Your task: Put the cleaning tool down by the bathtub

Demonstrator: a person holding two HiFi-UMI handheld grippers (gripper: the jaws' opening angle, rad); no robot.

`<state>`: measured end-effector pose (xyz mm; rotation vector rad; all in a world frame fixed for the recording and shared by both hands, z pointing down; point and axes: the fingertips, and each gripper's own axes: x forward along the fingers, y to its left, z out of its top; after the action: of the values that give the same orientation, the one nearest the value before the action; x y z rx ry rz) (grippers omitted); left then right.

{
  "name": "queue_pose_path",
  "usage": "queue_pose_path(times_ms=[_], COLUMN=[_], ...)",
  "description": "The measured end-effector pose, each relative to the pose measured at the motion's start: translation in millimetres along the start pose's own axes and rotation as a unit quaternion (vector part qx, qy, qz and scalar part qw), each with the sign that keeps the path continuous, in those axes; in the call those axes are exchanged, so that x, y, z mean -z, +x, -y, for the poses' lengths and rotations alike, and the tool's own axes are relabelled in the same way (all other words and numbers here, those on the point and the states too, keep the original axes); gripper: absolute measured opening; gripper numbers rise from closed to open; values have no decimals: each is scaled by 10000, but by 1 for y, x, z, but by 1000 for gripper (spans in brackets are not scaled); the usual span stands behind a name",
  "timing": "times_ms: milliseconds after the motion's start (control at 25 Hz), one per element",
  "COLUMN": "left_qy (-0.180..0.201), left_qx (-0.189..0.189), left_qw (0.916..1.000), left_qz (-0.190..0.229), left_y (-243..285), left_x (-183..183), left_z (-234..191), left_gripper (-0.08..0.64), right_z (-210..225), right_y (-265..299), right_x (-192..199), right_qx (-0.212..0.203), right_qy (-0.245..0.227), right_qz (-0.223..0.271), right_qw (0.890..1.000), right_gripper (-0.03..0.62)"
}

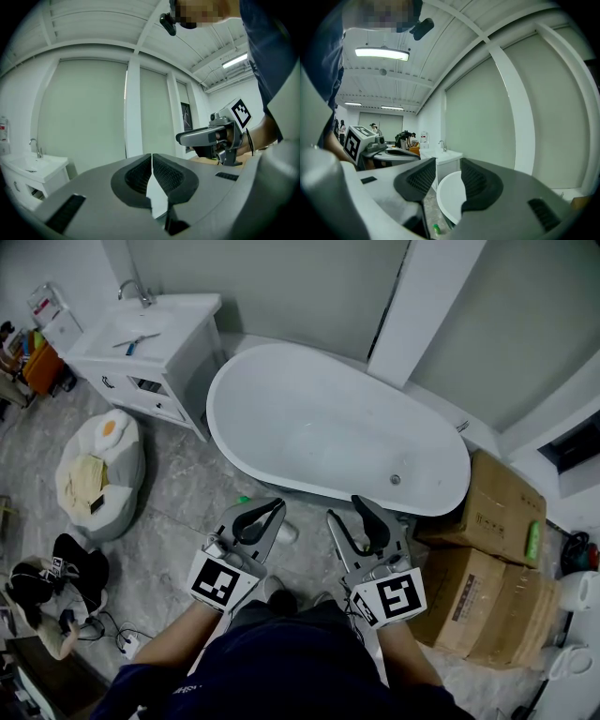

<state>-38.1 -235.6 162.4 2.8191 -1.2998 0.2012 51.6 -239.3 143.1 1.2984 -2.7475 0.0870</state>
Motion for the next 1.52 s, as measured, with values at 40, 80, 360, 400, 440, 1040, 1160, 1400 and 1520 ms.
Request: queue_pose_path(times_ms=[40, 80, 360, 400, 440, 1040, 1160, 1400, 1520], left_qy=[7, 12, 54, 52, 46, -1, -16, -23, -40], left_qx=[12, 20, 97, 114, 130, 245, 261, 308, 320], left_qw=[10000, 10000, 9999, 9999, 9999, 9997, 9996, 9995, 9994], left_qz=[9, 15, 26, 32, 37, 68, 78, 106, 102], left_y=[0, 0, 2, 2, 3, 5, 5, 5, 3], left_x=[-1, -2, -4, -4, -4, -6, -6, -7, -6], left_z=[2, 4, 18, 20, 22, 41, 43, 47, 48], left_gripper=[37, 37, 37, 37, 37, 37, 37, 37, 37], right_z=[1, 1, 2, 2, 1, 2, 2, -1, -2], right_y=[-3, -6, -18, -20, -22, -41, -43, -44, -45], right_x=[0, 0, 2, 2, 2, 3, 2, 4, 6], right_qx=[15, 23, 49, 53, 59, 199, 209, 154, 141], right_qy=[-2, -2, -8, -11, -15, -5, 0, 24, 57], right_qz=[7, 13, 12, 10, 10, 26, 30, -21, -55], right_qw=[10000, 10000, 10000, 10000, 10000, 9998, 9998, 9999, 9999], right_gripper=[170, 164, 121, 115, 107, 32, 13, 5, 5])
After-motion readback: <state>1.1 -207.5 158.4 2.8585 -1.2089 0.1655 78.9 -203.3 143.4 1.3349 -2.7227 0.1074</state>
